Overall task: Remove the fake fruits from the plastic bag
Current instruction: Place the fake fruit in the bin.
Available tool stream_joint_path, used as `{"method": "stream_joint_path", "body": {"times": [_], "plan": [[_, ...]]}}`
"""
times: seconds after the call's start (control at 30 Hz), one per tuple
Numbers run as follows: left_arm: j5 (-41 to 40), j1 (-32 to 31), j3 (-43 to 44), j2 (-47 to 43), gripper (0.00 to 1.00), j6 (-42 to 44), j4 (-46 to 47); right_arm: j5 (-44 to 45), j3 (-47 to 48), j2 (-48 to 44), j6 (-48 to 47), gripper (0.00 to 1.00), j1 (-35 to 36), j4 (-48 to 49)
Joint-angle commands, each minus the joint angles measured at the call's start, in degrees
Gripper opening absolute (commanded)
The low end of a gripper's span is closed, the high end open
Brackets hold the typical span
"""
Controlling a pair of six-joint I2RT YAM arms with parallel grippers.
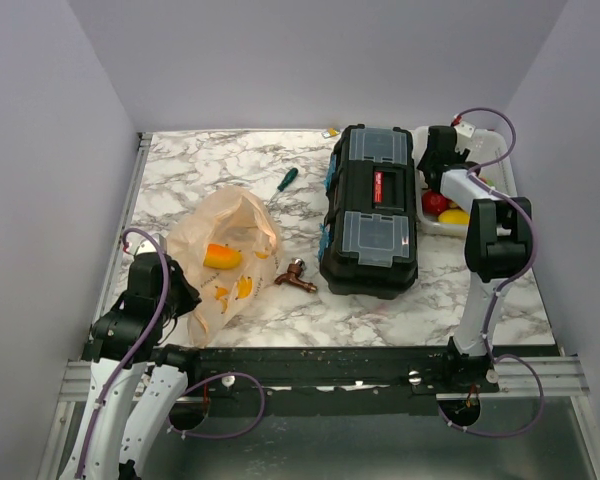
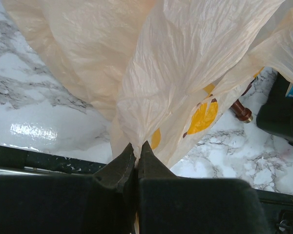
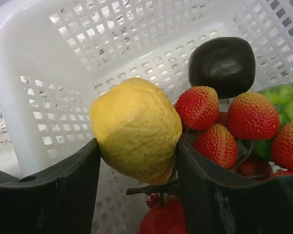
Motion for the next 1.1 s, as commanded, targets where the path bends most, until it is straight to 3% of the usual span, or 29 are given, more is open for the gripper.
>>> {"method": "stream_joint_path", "body": {"times": [0.0,0.17,0.57,0.7,0.9,1.07], "plan": [[-0.15,0.34,0.04,0.55,0.0,0.25,-0.24,-2.52,1.99,-1.06,-2.41,0.58,-0.26,-3.8],[0.05,0.43,-0.01,0.06,0.0,0.34,-0.15,-2.94,3.43,-4.6,-3.11,0.76,-0.26,-6.99],[1.19,0.52,-0.1,-0.04,0.0,1.22,0.38,-11.52,-2.6,-20.83,-0.54,0.81,4.18,-8.48],[1.06,0.87,-0.05,0.14,0.0,1.15,0.38,-12.55,-5.08,-27.04,-2.92,0.81,11.29,-8.41],[1.48,1.31,-0.09,0.83,0.0,1.39,0.46,-7.19,-4.98,-32.7,-7.68,0.81,25.87,-11.29],[1.54,1.57,-0.06,1.33,0.0,1.56,0.46,-14.95,-8.17,-38.53,-11.23,0.81,37.94,-5.8]]}}
